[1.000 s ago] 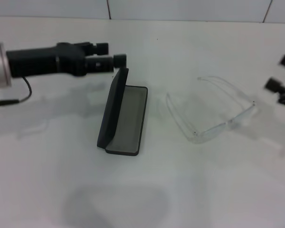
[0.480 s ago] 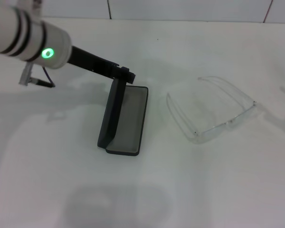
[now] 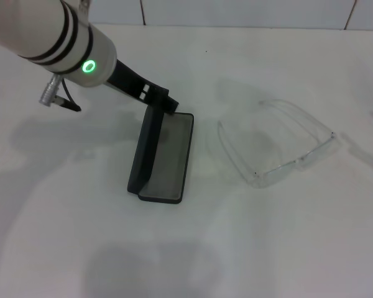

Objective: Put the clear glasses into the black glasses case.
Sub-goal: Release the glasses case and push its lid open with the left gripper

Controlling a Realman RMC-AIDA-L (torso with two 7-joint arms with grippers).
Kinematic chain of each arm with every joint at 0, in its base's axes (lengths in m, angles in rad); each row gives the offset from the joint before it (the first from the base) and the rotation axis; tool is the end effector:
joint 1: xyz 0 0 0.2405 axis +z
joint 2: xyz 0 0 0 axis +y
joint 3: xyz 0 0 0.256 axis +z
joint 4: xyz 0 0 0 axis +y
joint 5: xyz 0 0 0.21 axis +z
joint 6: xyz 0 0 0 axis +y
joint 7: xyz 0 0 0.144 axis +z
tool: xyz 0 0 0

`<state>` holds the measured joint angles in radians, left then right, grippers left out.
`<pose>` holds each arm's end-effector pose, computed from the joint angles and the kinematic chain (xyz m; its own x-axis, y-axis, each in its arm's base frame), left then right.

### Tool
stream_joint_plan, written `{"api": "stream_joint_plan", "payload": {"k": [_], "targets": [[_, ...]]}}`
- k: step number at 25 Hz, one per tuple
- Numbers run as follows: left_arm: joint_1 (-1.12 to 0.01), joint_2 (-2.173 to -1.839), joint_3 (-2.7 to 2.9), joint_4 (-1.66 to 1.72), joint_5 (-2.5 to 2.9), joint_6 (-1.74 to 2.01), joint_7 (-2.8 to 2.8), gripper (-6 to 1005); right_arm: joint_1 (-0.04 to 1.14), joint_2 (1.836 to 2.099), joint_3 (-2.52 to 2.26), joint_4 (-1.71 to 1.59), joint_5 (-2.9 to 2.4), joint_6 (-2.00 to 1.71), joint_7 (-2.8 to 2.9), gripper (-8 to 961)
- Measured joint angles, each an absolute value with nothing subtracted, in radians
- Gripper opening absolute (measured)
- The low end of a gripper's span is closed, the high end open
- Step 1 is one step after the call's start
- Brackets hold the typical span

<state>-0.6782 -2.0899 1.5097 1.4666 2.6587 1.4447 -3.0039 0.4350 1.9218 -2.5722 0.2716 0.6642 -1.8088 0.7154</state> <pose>-0.1173 0.3736 -0.0069 0.6748 0.7372 0.0327 0.6301 -0.5526 -0.5455 0.3426 0.2744 0.0811 0.6416 0.1152 -0.7583 -0.5615 -0.6030 -0.5667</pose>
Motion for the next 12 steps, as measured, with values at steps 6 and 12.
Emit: {"api": "stream_joint_plan", "payload": {"k": [6, 12], "targets": [[-0.672, -2.096, 1.514, 1.437, 2.621, 1.457, -3.007, 831, 0.433, 1.922, -2.571, 0.271, 0.666, -1.810, 0.709, 859], [-0.682, -2.095, 1.531, 1.336, 2.614, 1.405, -3.008, 818, 0.431, 1.926, -2.571, 0.270, 0.667, -1.811, 0.695, 860]]}}
